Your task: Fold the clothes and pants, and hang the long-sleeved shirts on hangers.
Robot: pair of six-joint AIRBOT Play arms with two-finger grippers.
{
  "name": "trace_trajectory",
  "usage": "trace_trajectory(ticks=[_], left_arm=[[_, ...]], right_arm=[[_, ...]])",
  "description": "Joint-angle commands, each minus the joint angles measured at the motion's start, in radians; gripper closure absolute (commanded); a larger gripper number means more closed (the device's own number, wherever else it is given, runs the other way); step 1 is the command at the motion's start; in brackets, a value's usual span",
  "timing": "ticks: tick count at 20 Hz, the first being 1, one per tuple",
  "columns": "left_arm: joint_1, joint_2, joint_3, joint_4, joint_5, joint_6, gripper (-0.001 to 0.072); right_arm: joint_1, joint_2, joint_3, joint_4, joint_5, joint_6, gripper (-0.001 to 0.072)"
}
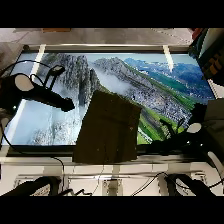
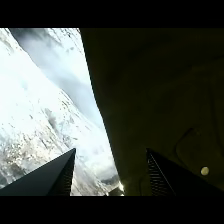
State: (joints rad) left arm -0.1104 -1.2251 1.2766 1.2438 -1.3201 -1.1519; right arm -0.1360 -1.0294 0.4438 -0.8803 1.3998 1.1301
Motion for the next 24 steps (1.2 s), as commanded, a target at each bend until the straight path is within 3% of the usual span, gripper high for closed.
trace_trajectory(ticks=[1,5,9,10,13,16,19,24], left_arm=[[0.001,0.0,-0.044,0.002,0.006,-0.002,0.0226],[0.005,0.0,-0.05,0.016,0.01,-0.027,0.0227],[0.016,0.0,-0.05,0.024,0.008,-0.028,0.0227],[0.02,0.0,-0.05,0.025,0.006,-0.029,0.0227],[0.032,0.0,-0.055,0.074,0.011,-0.031,0.0227],[0.089,-0.008,-0.082,0.106,0.001,-0.038,0.0263],[0.168,-0.008,-0.153,0.074,-0.034,-0.038,0.0263],[0.272,-0.008,-0.38,-0.057,-0.068,-0.033,0.0249]], right_arm=[[0.14,-0.005,-0.069,0.072,-0.179,-0.018,0.0195],[0.253,-0.118,-0.068,0.141,-0.256,0.039,0.0195],[0.274,-0.249,-0.068,0.335,-0.325,-0.048,0.0199],[0.274,-0.272,-0.068,0.352,-0.327,-0.056,0.0229],[0.274,-0.309,-0.068,0.381,-0.349,-0.111,0.0416],[0.274,-0.309,-0.068,0.541,-0.35,-0.256,0.068],[0.274,-0.309,-0.049,0.716,-0.366,-0.36,0.0681],[0.274,-0.309,0.1,0.731,-0.477,-0.354,0.0681]])
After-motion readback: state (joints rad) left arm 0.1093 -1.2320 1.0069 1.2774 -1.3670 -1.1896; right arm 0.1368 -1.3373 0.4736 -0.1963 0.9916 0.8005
